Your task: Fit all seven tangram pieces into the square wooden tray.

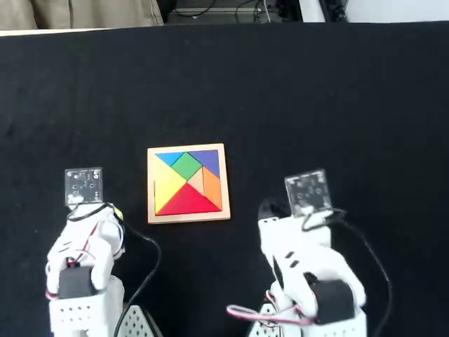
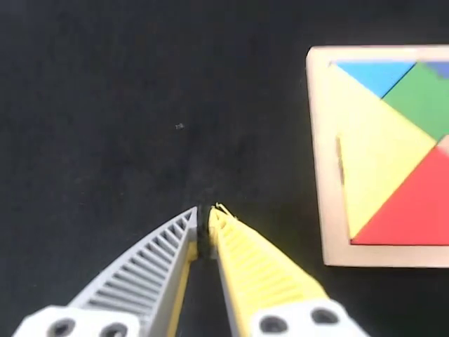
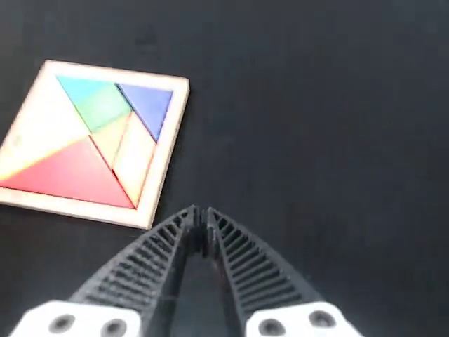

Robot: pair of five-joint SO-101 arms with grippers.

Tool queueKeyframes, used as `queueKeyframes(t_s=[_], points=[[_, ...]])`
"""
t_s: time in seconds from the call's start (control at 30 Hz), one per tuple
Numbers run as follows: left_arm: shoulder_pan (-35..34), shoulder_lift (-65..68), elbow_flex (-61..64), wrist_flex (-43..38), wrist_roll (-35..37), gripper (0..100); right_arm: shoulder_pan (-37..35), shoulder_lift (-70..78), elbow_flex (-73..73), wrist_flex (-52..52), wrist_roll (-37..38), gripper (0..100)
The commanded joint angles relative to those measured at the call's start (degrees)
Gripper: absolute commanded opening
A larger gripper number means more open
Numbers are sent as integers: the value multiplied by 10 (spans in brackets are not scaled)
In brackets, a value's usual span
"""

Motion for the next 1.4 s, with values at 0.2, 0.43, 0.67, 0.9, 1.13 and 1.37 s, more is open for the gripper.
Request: queueKeyframes(t_s=[0.2, 0.43, 0.67, 0.9, 1.13, 1.37], points=[[1, -3, 42, 11, 5, 46, 55, -41, 141, -85, -5, 15], [7, -3, 42, 66, 5, 47, 58, -37, 184, -87, -3, 15], [7, -3, 42, 71, 10, 43, 58, -35, 184, -66, -3, 12], [0, -2, 42, 71, 11, 29, 59, -35, 183, -37, -1, 11], [7, -1, 42, 71, 8, 30, 59, -39, 182, -91, -4, 15], [0, -4, 38, 46, 9, 33, 56, -36, 183, -132, -2, 15]])
